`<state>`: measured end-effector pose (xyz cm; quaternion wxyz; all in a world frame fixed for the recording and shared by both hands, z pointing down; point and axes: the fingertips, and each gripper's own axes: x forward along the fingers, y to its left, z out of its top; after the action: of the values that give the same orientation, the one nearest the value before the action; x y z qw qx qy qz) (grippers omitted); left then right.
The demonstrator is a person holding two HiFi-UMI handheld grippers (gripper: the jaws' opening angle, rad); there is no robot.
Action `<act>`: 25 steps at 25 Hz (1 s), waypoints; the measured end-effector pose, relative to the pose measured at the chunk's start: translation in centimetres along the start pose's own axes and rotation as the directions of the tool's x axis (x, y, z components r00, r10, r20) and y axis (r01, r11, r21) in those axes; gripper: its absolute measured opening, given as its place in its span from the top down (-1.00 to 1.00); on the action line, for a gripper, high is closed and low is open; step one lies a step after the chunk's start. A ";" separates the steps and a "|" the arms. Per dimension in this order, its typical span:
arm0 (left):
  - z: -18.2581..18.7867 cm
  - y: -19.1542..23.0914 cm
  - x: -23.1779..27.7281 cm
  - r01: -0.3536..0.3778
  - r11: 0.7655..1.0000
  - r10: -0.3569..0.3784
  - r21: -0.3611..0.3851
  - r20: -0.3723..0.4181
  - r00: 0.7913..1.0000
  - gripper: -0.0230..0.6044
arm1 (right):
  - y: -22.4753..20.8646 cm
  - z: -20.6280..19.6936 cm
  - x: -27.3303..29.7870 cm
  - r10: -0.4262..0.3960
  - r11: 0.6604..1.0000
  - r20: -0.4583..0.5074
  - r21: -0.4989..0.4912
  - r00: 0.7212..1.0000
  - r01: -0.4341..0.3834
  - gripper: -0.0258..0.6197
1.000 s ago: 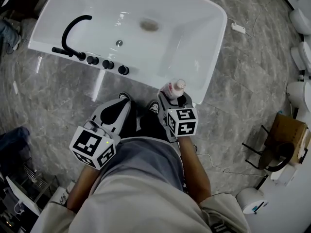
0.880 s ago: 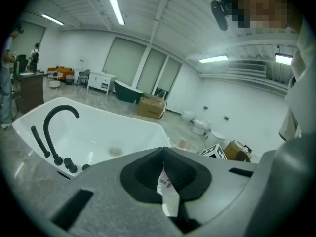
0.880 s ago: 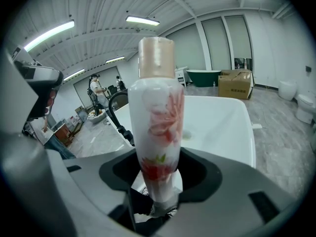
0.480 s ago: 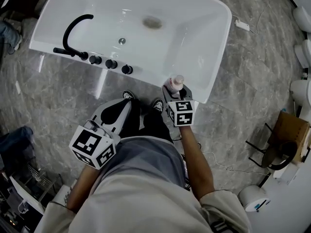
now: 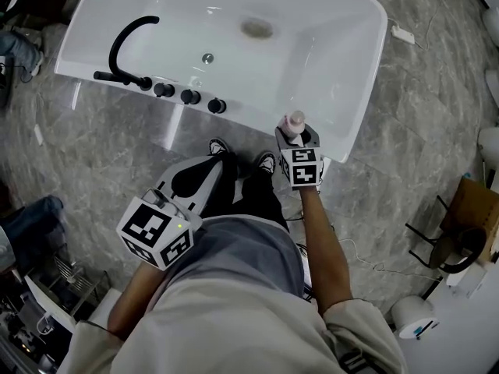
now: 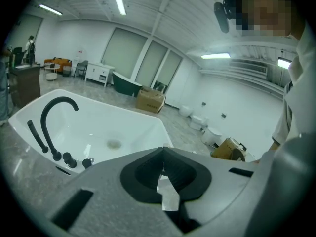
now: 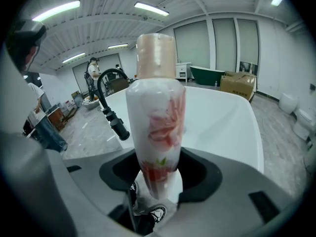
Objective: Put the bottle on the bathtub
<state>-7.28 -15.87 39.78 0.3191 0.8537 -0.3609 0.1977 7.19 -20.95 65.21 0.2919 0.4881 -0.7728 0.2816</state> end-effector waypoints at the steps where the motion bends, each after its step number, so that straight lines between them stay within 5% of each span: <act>1: -0.1 0.2 -0.1 -0.002 1.000 0.002 0.002 -0.005 1.000 0.90 | 0.0 -0.1 0.4 -0.002 1.000 0.000 0.002 1.000 0.002 0.23; 25: -1.0 0.9 -0.7 -0.002 1.000 0.002 -0.010 -0.019 1.000 0.90 | 1.1 -2.0 2.8 -0.060 0.995 -0.030 -0.080 0.998 0.058 0.23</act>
<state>-8.49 -15.31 40.50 0.3265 0.8499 -0.3597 0.2041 5.57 -20.82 68.40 0.3317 0.4942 -0.7636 0.2502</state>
